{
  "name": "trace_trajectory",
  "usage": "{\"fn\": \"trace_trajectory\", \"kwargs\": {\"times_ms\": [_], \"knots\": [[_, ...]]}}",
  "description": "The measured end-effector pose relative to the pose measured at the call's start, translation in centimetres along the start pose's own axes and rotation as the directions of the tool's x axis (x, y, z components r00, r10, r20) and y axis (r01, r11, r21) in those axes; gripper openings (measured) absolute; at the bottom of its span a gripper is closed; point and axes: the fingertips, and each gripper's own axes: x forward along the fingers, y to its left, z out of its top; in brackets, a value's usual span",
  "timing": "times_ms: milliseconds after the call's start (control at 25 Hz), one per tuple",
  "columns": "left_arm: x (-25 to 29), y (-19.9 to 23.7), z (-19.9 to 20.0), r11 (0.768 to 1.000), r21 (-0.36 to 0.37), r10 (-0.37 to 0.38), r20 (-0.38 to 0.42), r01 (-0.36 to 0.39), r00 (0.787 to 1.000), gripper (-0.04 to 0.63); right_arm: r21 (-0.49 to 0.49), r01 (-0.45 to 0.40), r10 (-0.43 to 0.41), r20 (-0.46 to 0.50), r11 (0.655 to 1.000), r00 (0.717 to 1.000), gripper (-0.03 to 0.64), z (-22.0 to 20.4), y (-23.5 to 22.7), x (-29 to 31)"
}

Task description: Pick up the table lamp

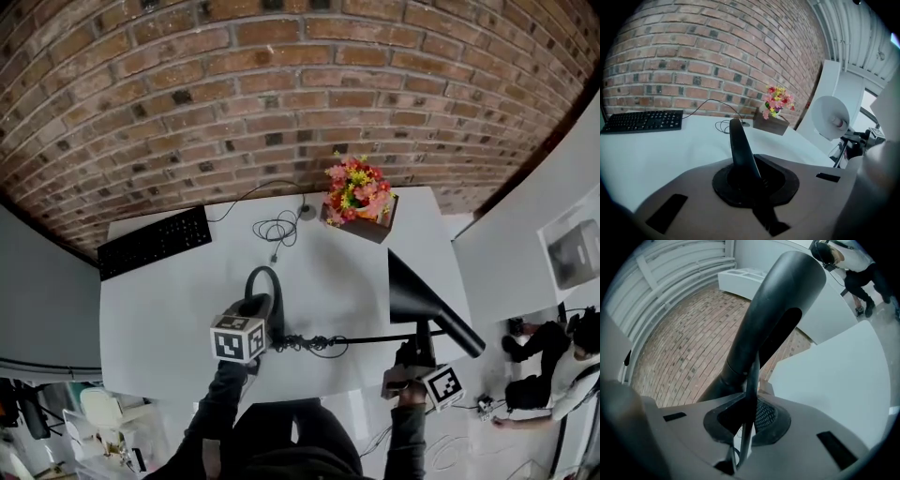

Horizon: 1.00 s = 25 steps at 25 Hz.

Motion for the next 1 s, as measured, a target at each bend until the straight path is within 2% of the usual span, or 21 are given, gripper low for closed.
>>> {"fn": "trace_trajectory", "kwargs": {"times_ms": [120, 240, 400, 520, 680, 840, 1000], "knots": [[-0.3, 0.9, -0.2, 0.999, -0.052, 0.007, -0.002, -0.007, 1.0, 0.006, -0.038, -0.037, 0.037, -0.007, 0.999, 0.999, 0.014, 0.1, 2.4, 0.5], [-0.7, 2.0, -0.6, 0.992, -0.129, 0.012, -0.005, -0.012, 1.0, 0.005, -0.116, -0.092, 0.089, -0.031, 0.989, 0.996, 0.012, 0.1, 5.4, 1.4], [-1.7, 2.1, -0.4, 0.976, -0.218, -0.006, 0.065, 0.02, 0.998, 0.005, -0.26, -0.197, 0.189, -0.054, 0.945, 0.981, 0.012, 1.0, 10.3, 2.2], [-3.0, 1.8, 1.1, 0.967, -0.251, -0.016, 0.13, 0.048, 0.991, 0.005, -0.31, -0.269, 0.26, -0.069, 0.912, 0.963, 0.011, 1.9, 14.3, 2.6], [-6.2, 1.5, 4.9, 0.973, -0.22, -0.018, 0.233, 0.071, 0.972, 0.005, -0.308, -0.331, 0.332, -0.052, 0.892, 0.942, 0.011, 3.2, 18.3, 2.3], [-10.5, 1.2, 9.4, 0.988, -0.139, -0.013, 0.354, 0.066, 0.935, 0.005, -0.264, -0.409, 0.421, -0.011, 0.874, 0.907, 0.011, 4.5, 21.7, 1.6], [-14.5, 0.7, 12.8, 0.995, -0.083, -0.012, 0.431, 0.053, 0.902, 0.005, -0.248, -0.479, 0.499, 0.024, 0.842, 0.866, 0.011, 5.6, 25.1, 0.4]]}}
